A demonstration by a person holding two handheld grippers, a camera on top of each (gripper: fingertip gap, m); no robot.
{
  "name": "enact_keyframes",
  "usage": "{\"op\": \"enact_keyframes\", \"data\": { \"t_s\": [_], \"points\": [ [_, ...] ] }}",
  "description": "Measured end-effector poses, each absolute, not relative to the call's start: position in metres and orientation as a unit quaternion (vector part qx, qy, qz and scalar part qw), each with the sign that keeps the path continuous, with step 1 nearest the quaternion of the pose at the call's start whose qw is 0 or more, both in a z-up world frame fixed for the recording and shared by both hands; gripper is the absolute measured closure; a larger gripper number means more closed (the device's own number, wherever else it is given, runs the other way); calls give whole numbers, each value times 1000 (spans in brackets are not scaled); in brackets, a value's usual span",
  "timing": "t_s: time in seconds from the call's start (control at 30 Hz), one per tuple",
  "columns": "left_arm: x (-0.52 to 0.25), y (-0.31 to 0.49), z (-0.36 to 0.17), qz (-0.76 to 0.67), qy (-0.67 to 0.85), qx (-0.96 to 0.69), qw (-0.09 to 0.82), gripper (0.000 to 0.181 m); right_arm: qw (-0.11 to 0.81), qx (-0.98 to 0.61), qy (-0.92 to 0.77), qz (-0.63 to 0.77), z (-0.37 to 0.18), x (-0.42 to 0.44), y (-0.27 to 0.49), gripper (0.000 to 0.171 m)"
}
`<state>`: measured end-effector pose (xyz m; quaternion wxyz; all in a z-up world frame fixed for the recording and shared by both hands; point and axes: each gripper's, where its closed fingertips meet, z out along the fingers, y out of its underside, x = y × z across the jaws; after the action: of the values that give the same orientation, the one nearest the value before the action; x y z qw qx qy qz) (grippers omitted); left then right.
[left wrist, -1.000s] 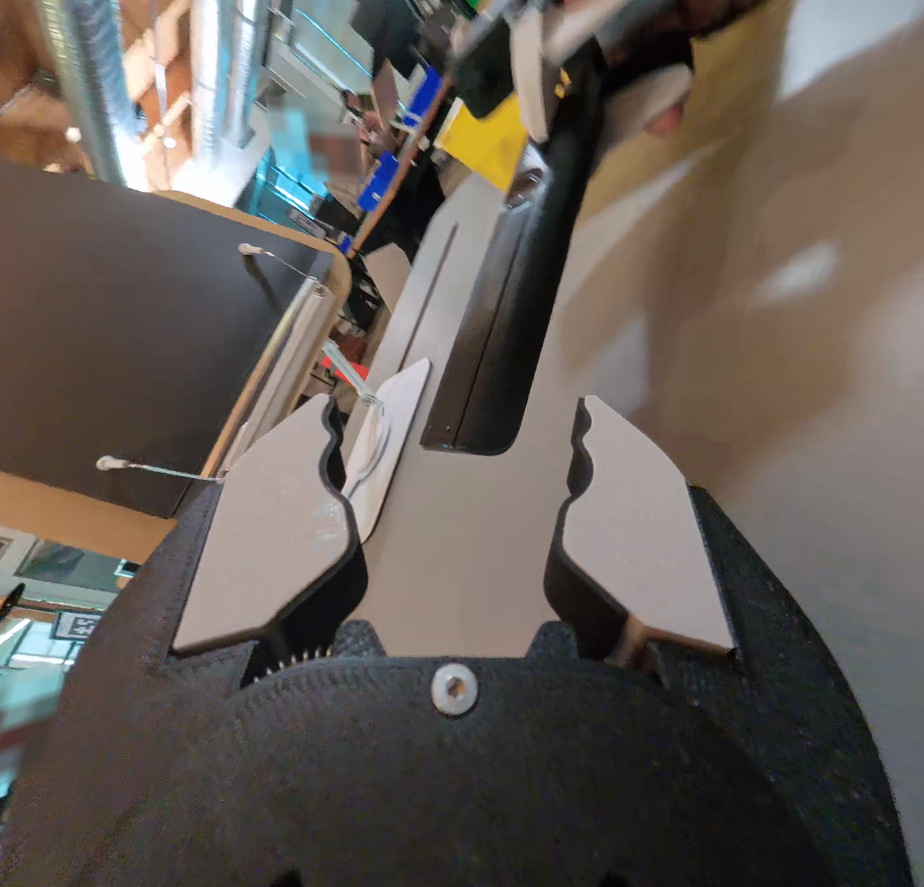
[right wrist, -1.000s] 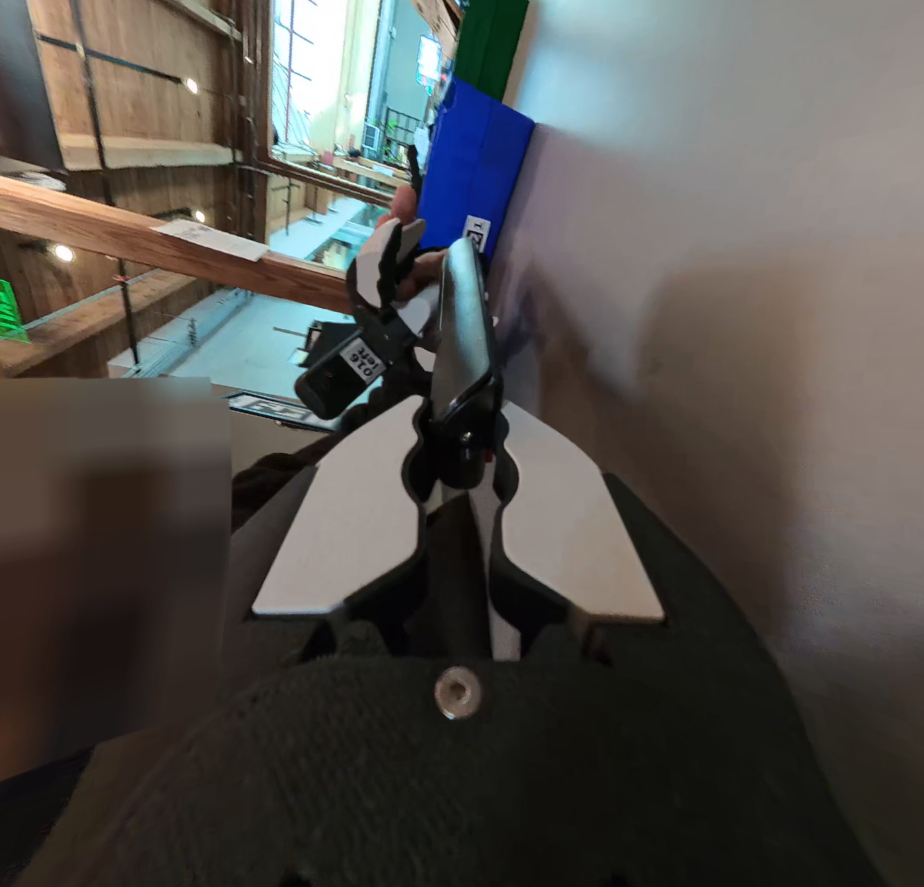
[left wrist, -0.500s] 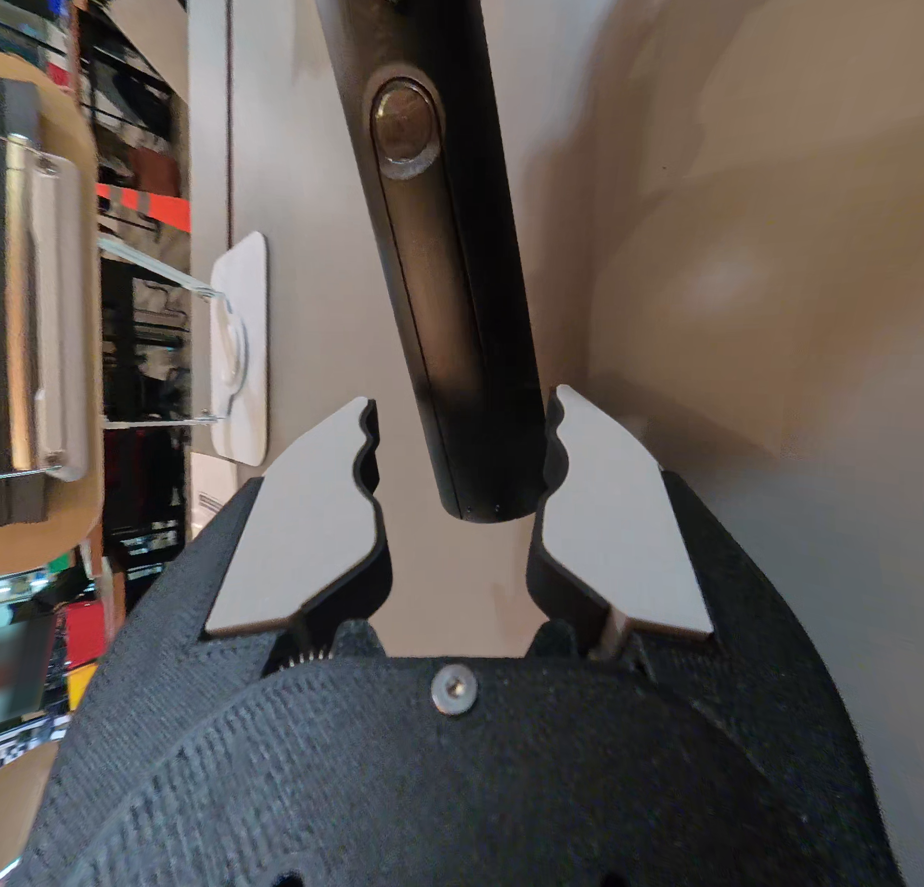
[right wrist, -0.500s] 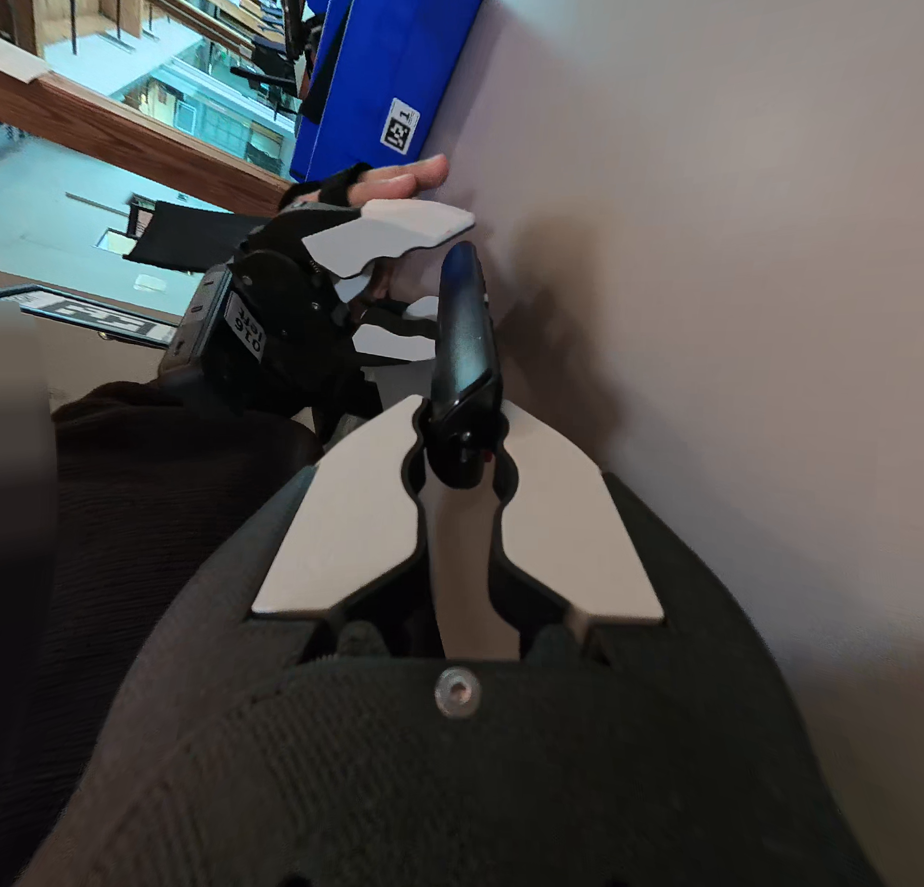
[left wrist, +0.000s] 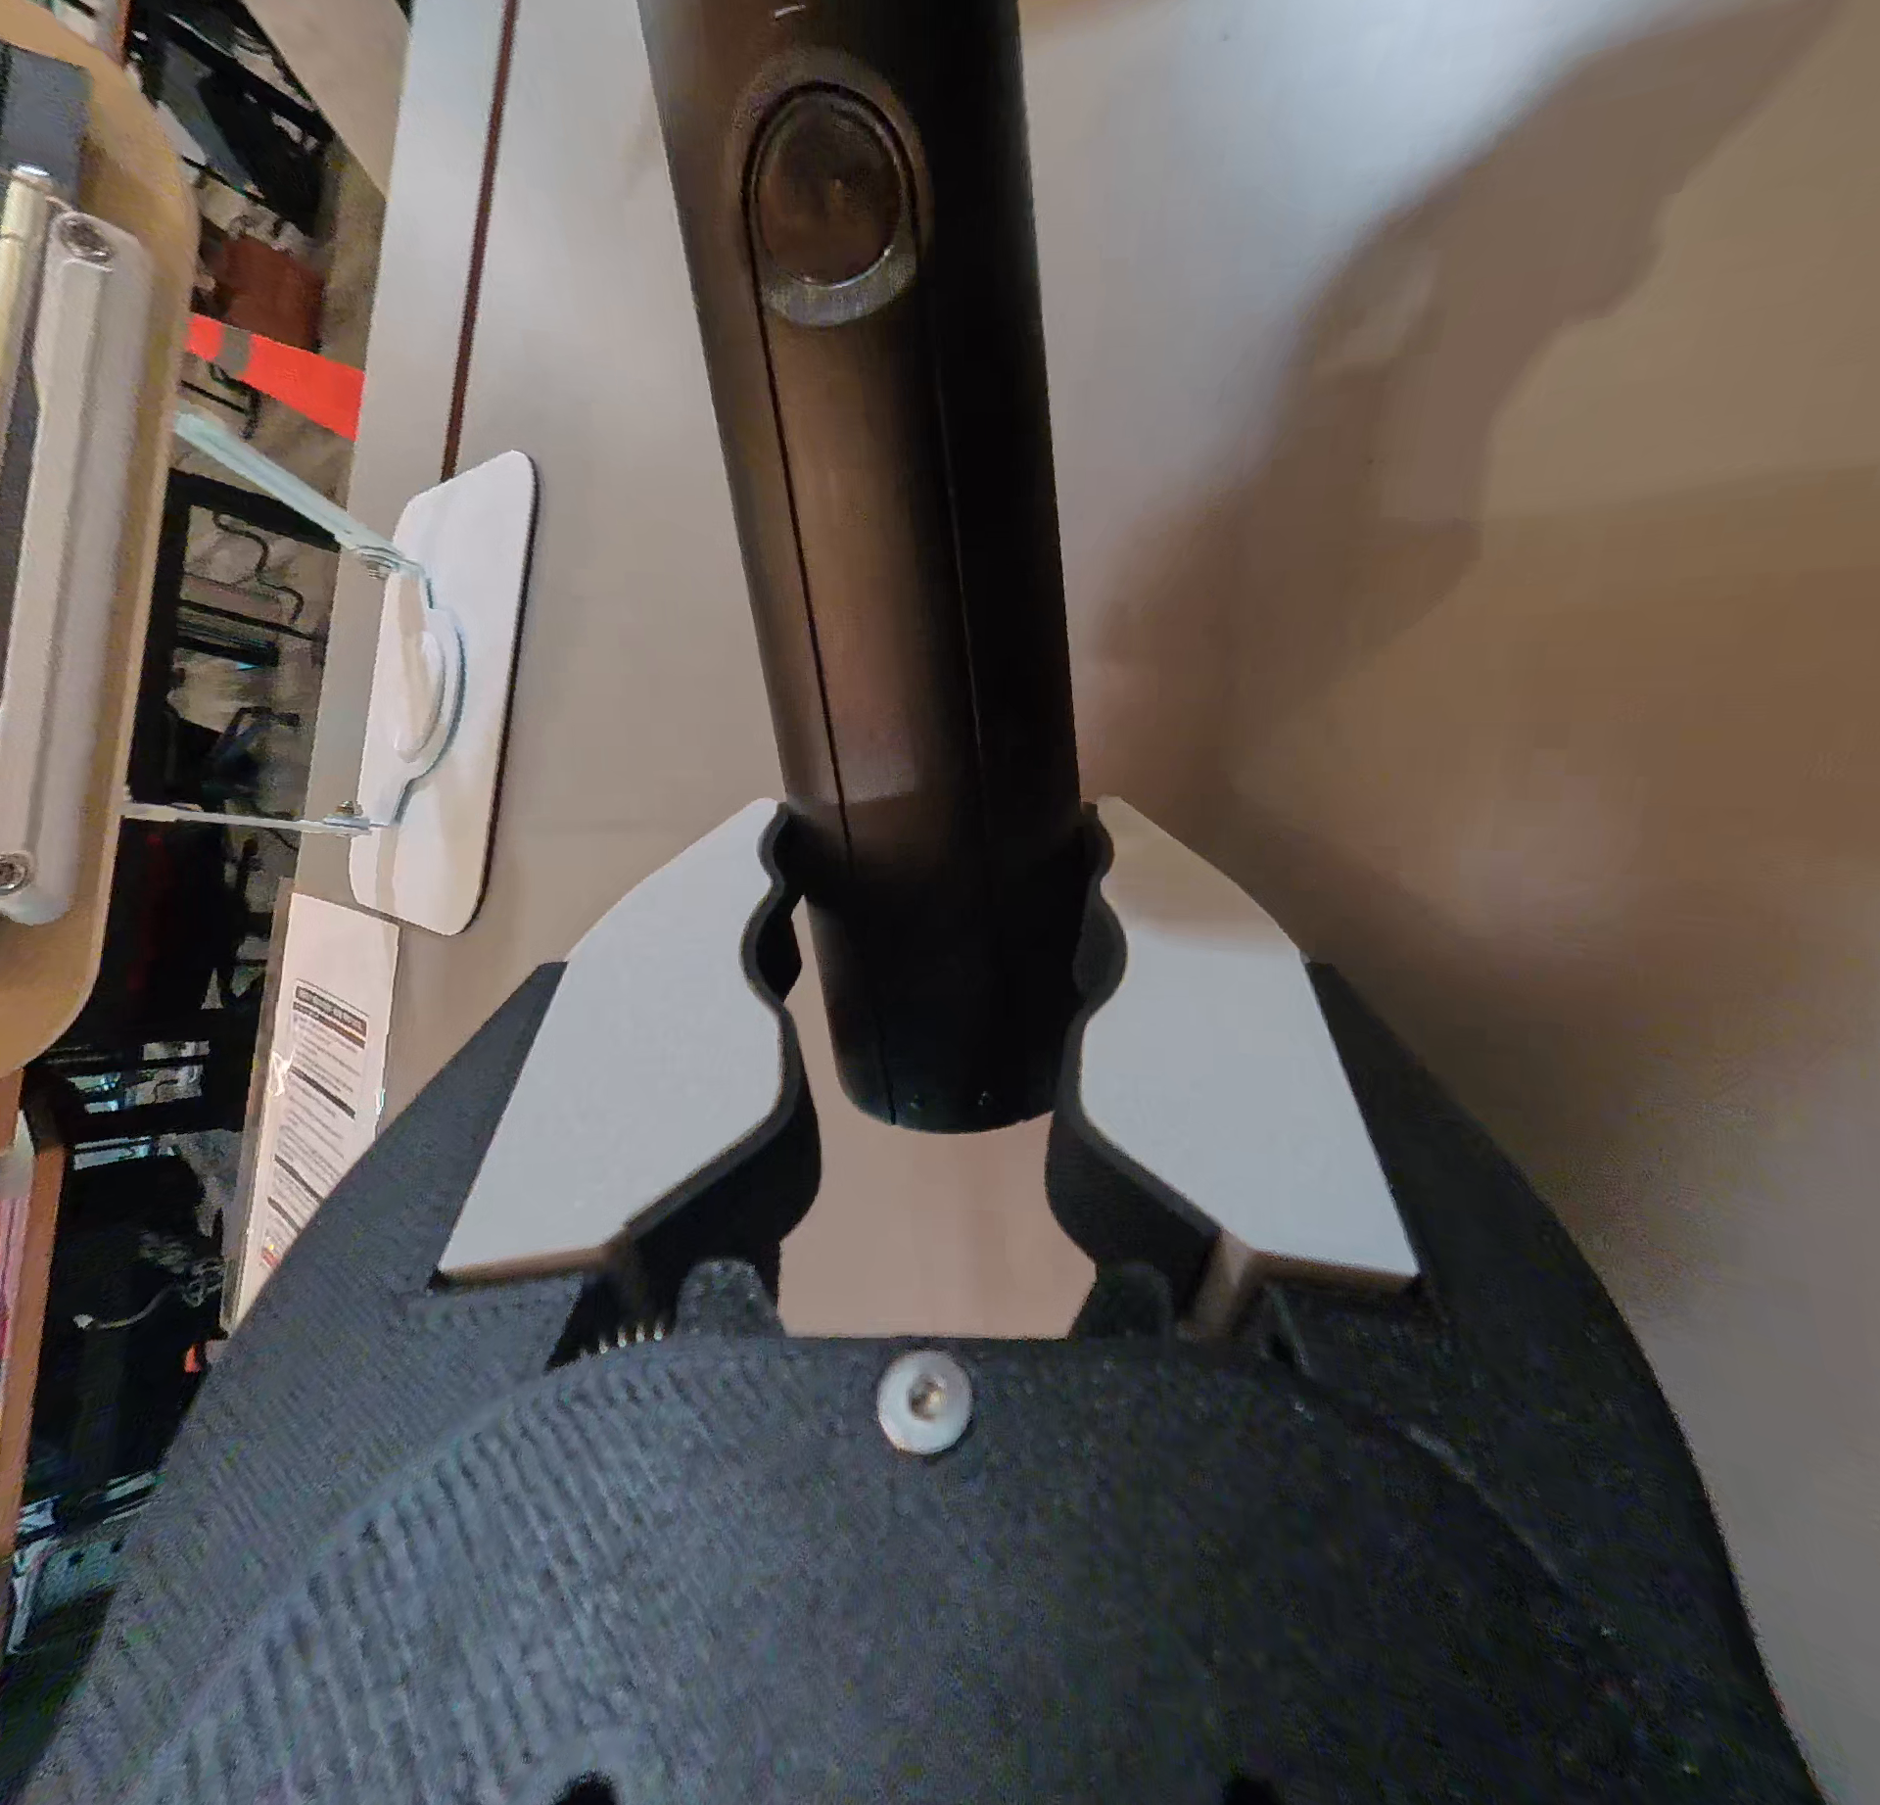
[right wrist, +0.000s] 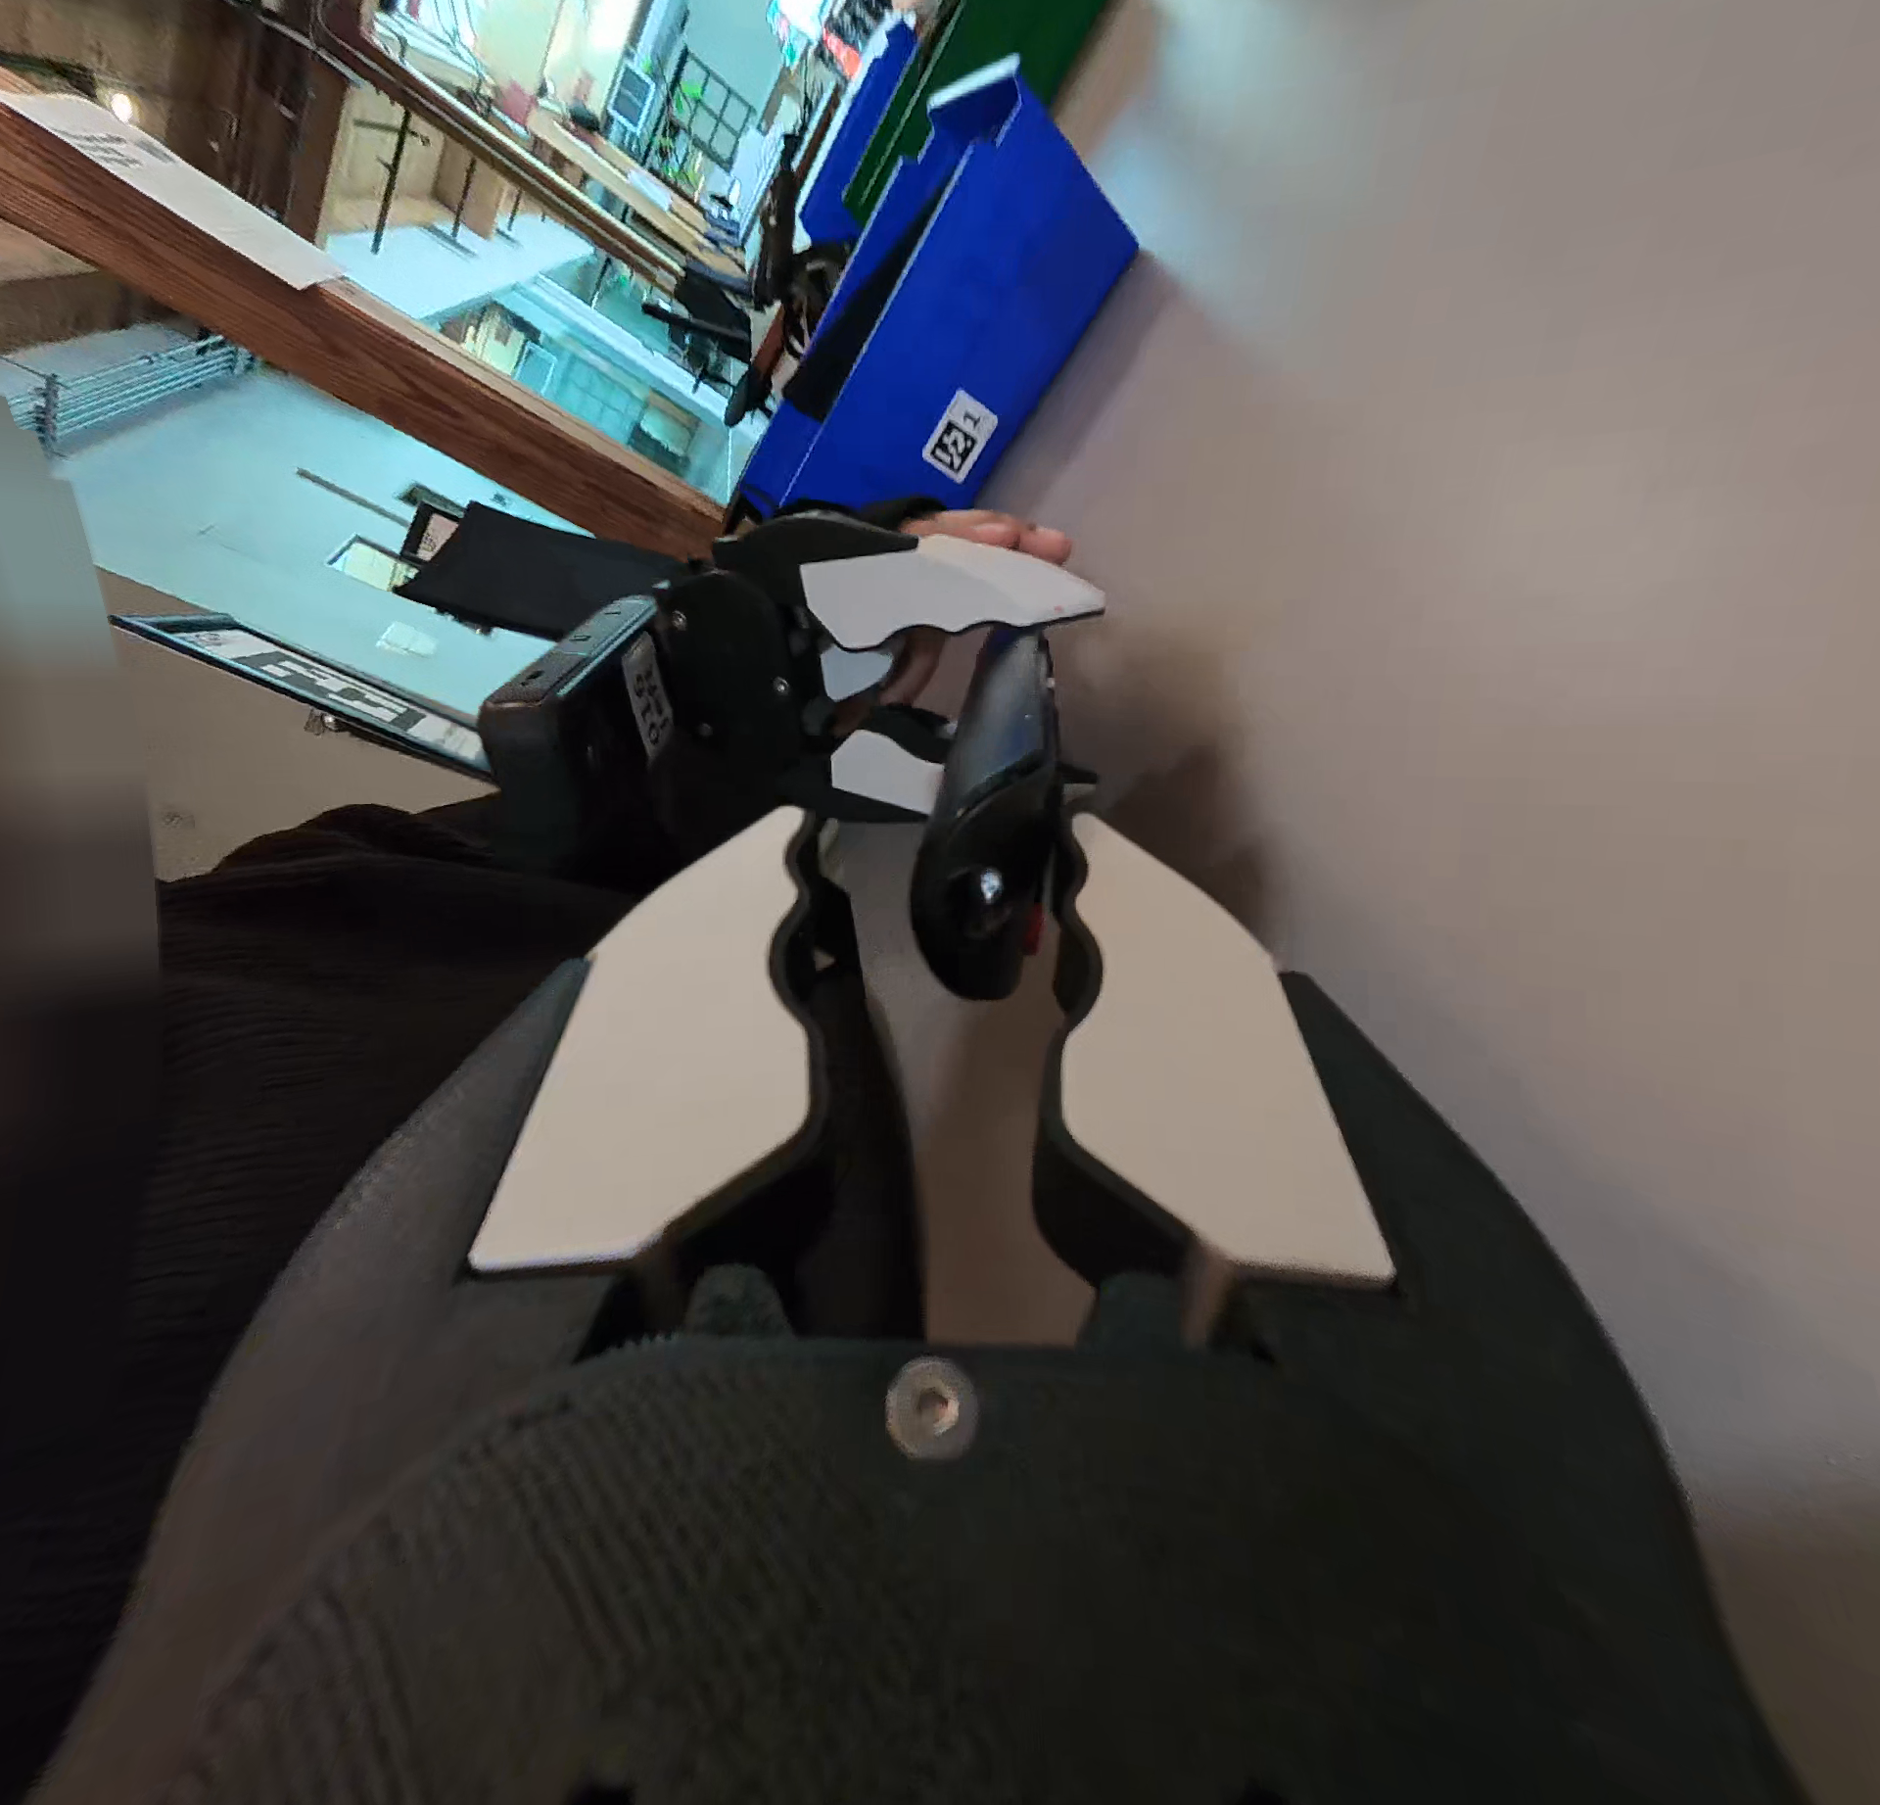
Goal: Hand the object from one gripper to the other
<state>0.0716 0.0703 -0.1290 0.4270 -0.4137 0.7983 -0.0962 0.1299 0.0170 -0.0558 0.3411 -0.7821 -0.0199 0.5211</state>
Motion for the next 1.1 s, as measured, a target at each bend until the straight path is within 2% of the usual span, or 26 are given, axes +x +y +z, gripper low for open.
{"op": "enact_keyframes", "data": {
  "t_s": [0.2,0.37,0.67,0.77,0.9,1.1],
  "points": [
    [76,76,-123,-145,769,-443,438,128,424,-757,-2,497,-32,152,25,121],
    [77,76,-107,-291,710,-503,397,128,501,-700,33,508,-1,179,27,122],
    [78,67,-74,-558,552,-563,257,128,489,-704,29,515,-12,171,30,124],
    [73,55,-42,-694,465,-520,177,129,491,-700,30,518,-14,170,31,125],
    [60,49,-8,-805,381,-442,110,129,513,-683,23,519,-12,167,33,124],
    [49,32,12,-855,354,-373,66,129,569,-639,-17,518,-2,148,36,119]
  ]
}}
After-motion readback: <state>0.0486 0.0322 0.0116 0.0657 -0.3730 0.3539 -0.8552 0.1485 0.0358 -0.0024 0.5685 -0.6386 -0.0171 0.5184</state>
